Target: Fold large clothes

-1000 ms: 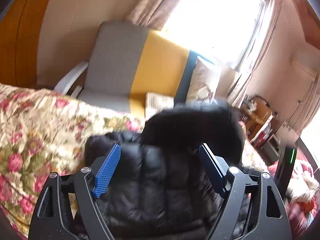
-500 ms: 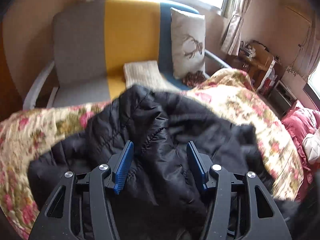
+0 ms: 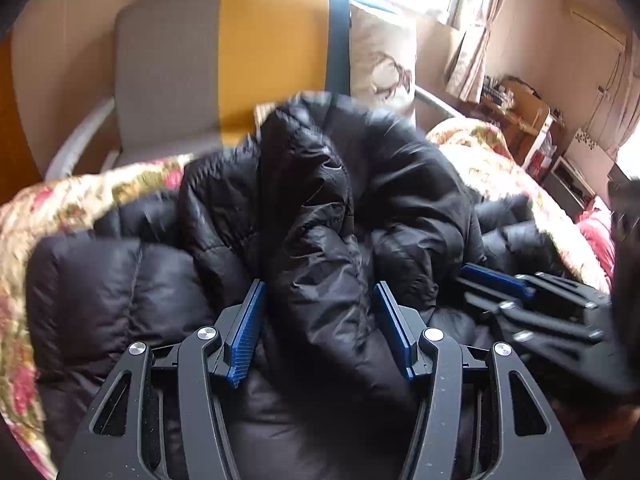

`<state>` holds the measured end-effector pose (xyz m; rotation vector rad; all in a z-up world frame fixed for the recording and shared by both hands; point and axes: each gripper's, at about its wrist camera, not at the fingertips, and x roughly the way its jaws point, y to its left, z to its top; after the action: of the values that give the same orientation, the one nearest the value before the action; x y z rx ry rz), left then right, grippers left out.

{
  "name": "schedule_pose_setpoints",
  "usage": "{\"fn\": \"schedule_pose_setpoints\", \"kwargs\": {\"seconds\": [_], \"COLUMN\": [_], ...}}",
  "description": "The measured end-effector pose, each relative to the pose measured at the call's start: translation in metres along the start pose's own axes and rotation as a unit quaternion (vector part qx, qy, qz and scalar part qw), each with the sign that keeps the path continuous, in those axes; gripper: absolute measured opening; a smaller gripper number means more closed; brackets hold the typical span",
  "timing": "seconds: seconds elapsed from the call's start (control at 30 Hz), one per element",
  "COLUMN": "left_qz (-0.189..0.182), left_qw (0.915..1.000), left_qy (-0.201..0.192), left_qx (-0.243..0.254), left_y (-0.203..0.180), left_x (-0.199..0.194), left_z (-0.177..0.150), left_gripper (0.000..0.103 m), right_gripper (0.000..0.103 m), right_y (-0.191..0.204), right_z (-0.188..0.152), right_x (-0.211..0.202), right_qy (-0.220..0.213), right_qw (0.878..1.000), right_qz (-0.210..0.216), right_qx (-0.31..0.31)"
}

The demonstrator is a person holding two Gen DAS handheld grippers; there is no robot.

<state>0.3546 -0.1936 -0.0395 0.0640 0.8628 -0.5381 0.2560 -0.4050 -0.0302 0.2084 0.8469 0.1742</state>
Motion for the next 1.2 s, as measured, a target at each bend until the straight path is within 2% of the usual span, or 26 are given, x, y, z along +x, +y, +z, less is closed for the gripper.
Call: {"fn": "schedule_pose_setpoints", "kwargs": {"seconds": [0.17, 0.3, 0.33, 0.37, 0.4, 0.43, 0.47, 0.6, 0.73, 0.83, 1.0, 1.1, 1.2], "left_qz": [0.003, -0.003, -0.004, -0.005, -0.001, 0.006, 0.008, 0.014, 0.023, 0.024, 0.012, -0.014, -0.022], "left_qw": [1.0, 0.9996, 0.9994, 0.9991, 0.9988, 0.9981, 0.9978, 0.9967, 0.9948, 0.9925, 0.9831, 0.9755, 0.9718], "left_qy": [0.002, -0.011, -0.02, -0.027, -0.033, -0.048, -0.053, -0.06, -0.062, -0.051, -0.022, -0.013, -0.008], "left_qx": [-0.007, -0.024, -0.029, -0.032, -0.036, -0.039, -0.038, -0.053, -0.077, -0.108, -0.181, -0.219, -0.234], "left_y": [0.005, 0.008, 0.008, 0.008, 0.008, 0.008, 0.009, 0.016, 0.039, 0.073, 0.119, 0.134, 0.132], "left_x": [0.012, -0.009, -0.023, -0.033, -0.041, -0.056, -0.064, -0.095, -0.139, -0.171, -0.214, -0.234, -0.241], "left_z": [-0.01, -0.01, -0.012, -0.014, -0.016, -0.02, -0.023, -0.039, -0.076, -0.114, -0.19, -0.231, -0.262], "left_gripper": [0.055, 0.057, 0.063, 0.068, 0.08, 0.081, 0.081, 0.081, 0.081, 0.081, 0.081, 0.081, 0.081], "right_gripper": [0.024, 0.026, 0.03, 0.038, 0.046, 0.061, 0.066, 0.067, 0.079, 0.085, 0.087, 0.087, 0.087], "right_y": [-0.006, -0.007, -0.008, -0.006, -0.003, -0.006, -0.007, -0.007, -0.018, -0.038, -0.073, -0.086, -0.091], "right_z": [-0.014, -0.012, -0.009, -0.007, -0.008, -0.008, -0.008, -0.014, -0.031, -0.061, -0.135, -0.177, -0.217], "right_x": [0.015, 0.007, -0.001, -0.009, -0.021, -0.03, -0.04, -0.064, -0.101, -0.139, -0.183, -0.203, -0.217], "right_qy": [0.0, 0.003, 0.002, -0.002, -0.011, -0.021, -0.032, -0.041, -0.049, -0.041, 0.016, 0.044, 0.067], "right_qw": [1.0, 1.0, 1.0, 1.0, 0.999, 0.999, 0.998, 0.997, 0.996, 0.995, 0.991, 0.985, 0.979], "right_qz": [-0.01, -0.004, 0.002, 0.006, 0.012, 0.019, 0.019, 0.006, 0.0, 0.002, 0.0, 0.018, 0.039], "right_qx": [0.002, 0.008, 0.015, 0.02, 0.032, 0.045, 0.053, 0.065, 0.079, 0.09, 0.135, 0.166, 0.191]}}
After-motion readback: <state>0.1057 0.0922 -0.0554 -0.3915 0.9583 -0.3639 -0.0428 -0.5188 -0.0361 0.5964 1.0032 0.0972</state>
